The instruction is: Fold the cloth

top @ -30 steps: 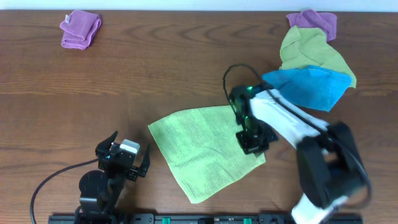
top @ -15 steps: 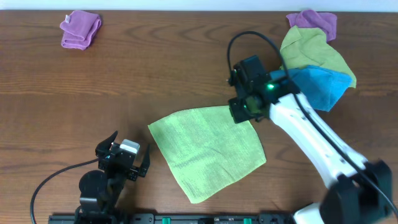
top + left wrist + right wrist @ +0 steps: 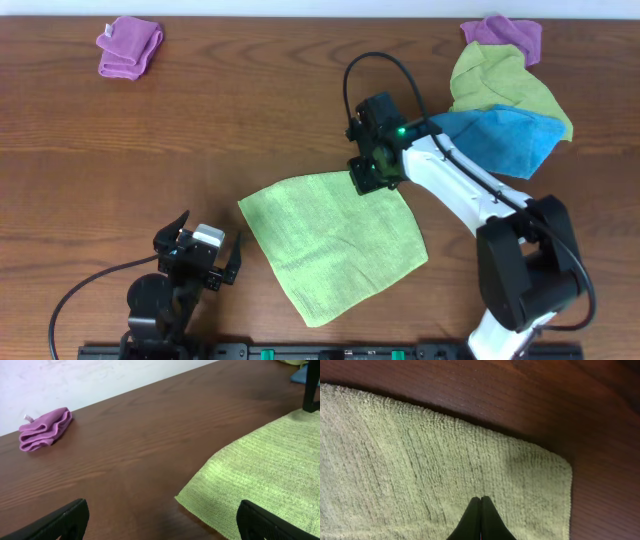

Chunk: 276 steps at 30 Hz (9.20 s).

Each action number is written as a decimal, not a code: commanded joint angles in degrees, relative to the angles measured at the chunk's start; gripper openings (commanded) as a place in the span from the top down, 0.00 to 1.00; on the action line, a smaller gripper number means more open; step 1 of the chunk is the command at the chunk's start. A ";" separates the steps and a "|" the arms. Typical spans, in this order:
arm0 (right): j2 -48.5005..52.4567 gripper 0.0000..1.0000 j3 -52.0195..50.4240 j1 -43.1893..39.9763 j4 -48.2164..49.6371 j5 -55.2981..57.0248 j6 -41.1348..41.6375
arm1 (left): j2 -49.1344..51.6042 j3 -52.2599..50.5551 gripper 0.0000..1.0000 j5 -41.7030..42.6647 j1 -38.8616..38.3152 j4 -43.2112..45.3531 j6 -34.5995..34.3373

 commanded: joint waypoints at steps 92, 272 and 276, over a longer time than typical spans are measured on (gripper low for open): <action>14.21 0.50 9.31 -7.54 10.10 -11.41 7.41 | -0.33 -1.16 0.05 -0.17 -0.20 -0.42 0.37; 8.11 0.98 3.63 -9.60 6.71 10.19 4.15 | -0.33 -1.16 0.05 -0.17 -0.20 -0.42 0.37; 9.60 0.98 3.61 -9.27 4.96 10.14 4.15 | -0.33 -1.16 0.05 -0.17 -0.20 -0.42 0.37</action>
